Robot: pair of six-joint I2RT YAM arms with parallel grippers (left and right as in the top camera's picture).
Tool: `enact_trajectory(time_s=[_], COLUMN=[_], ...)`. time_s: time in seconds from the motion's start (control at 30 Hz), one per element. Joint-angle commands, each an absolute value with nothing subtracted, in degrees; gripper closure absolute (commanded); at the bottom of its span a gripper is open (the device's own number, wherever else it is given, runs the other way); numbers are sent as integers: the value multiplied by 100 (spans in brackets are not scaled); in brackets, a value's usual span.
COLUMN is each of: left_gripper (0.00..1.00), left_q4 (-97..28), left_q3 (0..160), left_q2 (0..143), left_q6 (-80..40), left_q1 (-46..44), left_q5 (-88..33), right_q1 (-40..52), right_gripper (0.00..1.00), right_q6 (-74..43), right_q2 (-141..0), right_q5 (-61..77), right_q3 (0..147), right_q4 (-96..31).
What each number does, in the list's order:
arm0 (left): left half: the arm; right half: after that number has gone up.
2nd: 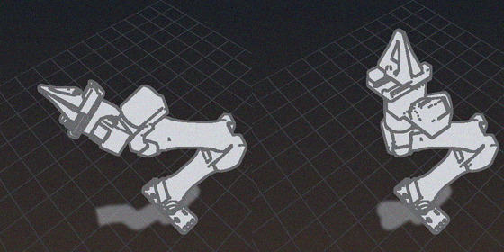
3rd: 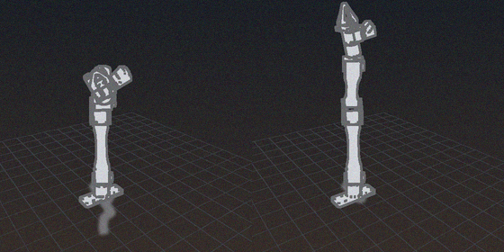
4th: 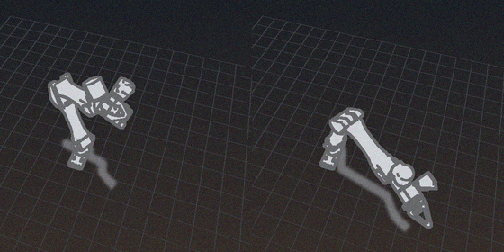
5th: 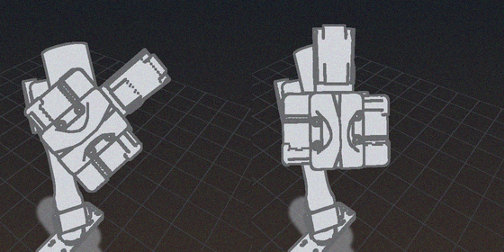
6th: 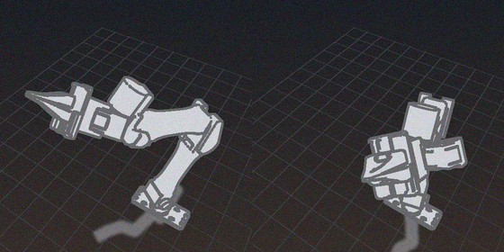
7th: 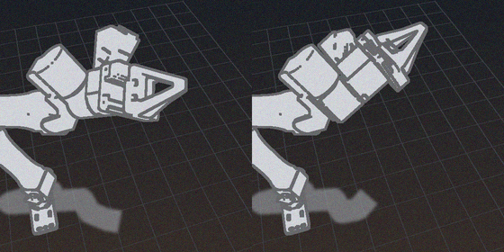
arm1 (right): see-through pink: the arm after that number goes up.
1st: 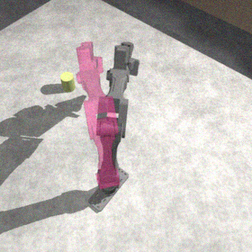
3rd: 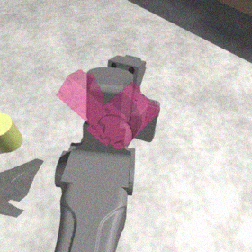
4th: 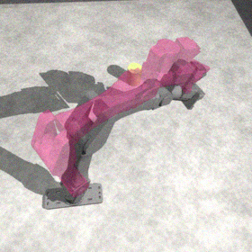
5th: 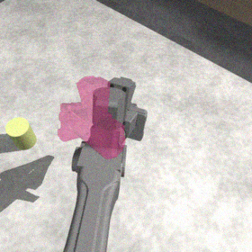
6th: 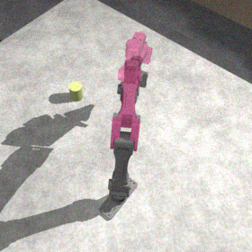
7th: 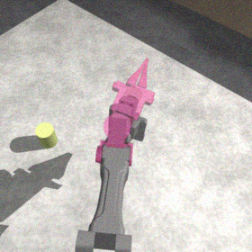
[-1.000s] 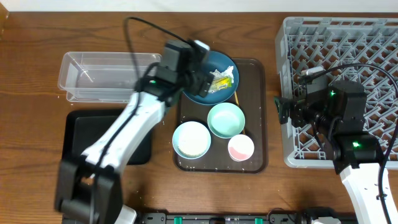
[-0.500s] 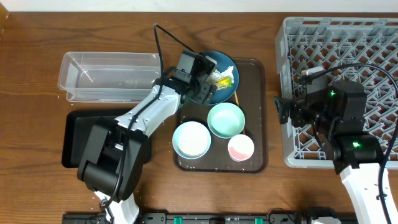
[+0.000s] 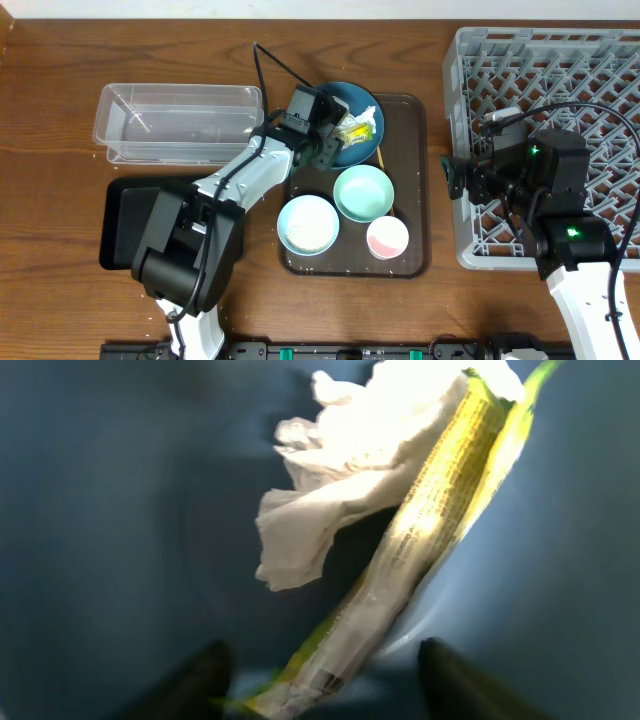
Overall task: Sort waste into correct bins and load items into the dishwasher rack
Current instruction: 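Grasp the yellow snack wrapper with the left gripper, then carry the wrapper left and drop it into the clear bin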
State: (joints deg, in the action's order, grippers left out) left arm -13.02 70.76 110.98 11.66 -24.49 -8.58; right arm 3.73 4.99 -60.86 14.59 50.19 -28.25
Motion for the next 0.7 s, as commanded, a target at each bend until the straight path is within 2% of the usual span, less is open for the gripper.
enact_trajectory(time_s=[0.0, 0.1, 0.17, 0.2, 0.27, 0.67], left_gripper=[61, 78, 81, 89, 94, 94], left_q4=[-1302, -1315, -1339, -1363, -1441, -1879], left_q3=[7148, 7148, 7148, 7148, 7148, 7148], left_q2=[11148, 11135, 11109, 11076, 10947, 9478], left_q6=[1194, 1175, 1175, 1175, 1175, 1177], left_q1=[-2436, -2436, -2434, -2434, -2434, -2255], left_q5=[-788, -788, -788, -786, -786, -781], right_q1=[414, 414, 414, 414, 414, 414], right_gripper=[1, 1, 1, 1, 1, 1], right_q6=[429, 429, 429, 432, 432, 432], right_q2=[-6077, -6077, -6077, -6077, -6077, -6077], right_q5=[1505, 1505, 1505, 1505, 1505, 1492], right_q3=[5135, 5135, 5135, 5135, 5135, 5135], right_q4=[-2821, -2827, -2827, -2827, -2829, -2827])
